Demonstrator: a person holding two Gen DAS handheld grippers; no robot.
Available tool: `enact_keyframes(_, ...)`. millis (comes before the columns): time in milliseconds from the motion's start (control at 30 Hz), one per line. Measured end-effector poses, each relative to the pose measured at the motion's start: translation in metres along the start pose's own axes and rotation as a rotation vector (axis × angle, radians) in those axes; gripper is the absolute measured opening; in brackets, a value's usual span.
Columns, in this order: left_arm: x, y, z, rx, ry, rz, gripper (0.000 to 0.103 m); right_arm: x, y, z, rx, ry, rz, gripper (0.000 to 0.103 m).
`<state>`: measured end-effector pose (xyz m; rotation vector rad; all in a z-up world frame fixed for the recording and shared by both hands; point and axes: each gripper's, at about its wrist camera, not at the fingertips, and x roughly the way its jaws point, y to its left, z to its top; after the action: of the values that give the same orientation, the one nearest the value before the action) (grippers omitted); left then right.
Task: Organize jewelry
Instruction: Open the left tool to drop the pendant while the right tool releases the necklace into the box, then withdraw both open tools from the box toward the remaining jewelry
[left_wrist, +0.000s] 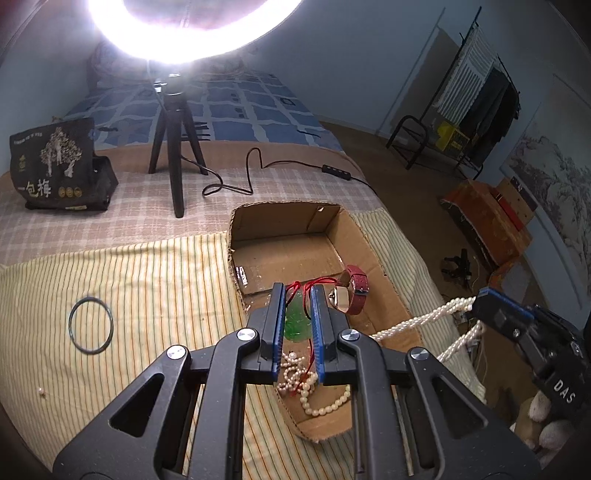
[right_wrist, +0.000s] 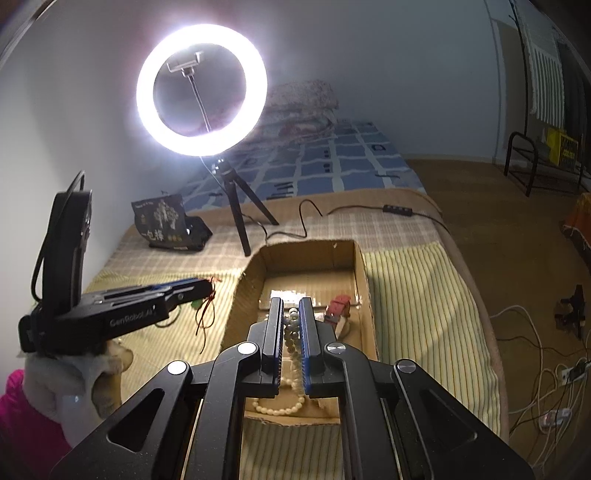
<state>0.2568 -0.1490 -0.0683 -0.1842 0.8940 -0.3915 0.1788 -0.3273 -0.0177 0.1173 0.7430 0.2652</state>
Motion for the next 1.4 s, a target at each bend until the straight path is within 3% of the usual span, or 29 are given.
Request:
enact_keyframes(433, 0.025, -0.011, 0.0, 0.046, 0.001, 0.036, 0.012, 0.03, -0.008, -0.016, 0.008, 0.098, 0.007, 0.008)
enact_keyframes(467, 0.027, -0.01, 0.0, 0.046, 0.005, 0.039, 0.018, 0.031, -0.008, -0.016, 0.006, 0.105, -0.001, 0.016)
enact_keyframes(567, 0.027, -0.005, 0.001, 0.036, -0.002, 0.041, 0.045, 0.033, -0.008, -0.018, -0.005, 0.103, -0.038, 0.057)
enact_keyframes(700, 0.024, -0.005, 0.002, 0.039, -0.007, 0.05, 0.05, 0.03, -0.009, -0.018, -0.005, 0.1, -0.07, 0.066)
enact_keyframes(767, 0.022, -0.004, 0.002, 0.031, -0.012, 0.057, 0.071, 0.03, -0.01, -0.019, -0.001, 0.1, -0.103, 0.072)
enact_keyframes(933, 0.014, -0.005, 0.003, 0.036, -0.027, 0.069, 0.072, 0.027, -0.009, -0.018, -0.004, 0.099, -0.138, 0.072)
enact_keyframes(1033, 0.012, -0.005, 0.002, 0.043, -0.019, 0.079, 0.073, 0.027, -0.006, -0.018, -0.016, 0.1, -0.159, 0.079)
enact_keyframes(1400, -0.011, 0.004, 0.0, 0.047, -0.044, 0.096, 0.073, 0.019, 0.005, -0.016, -0.035, 0.078, -0.175, 0.079)
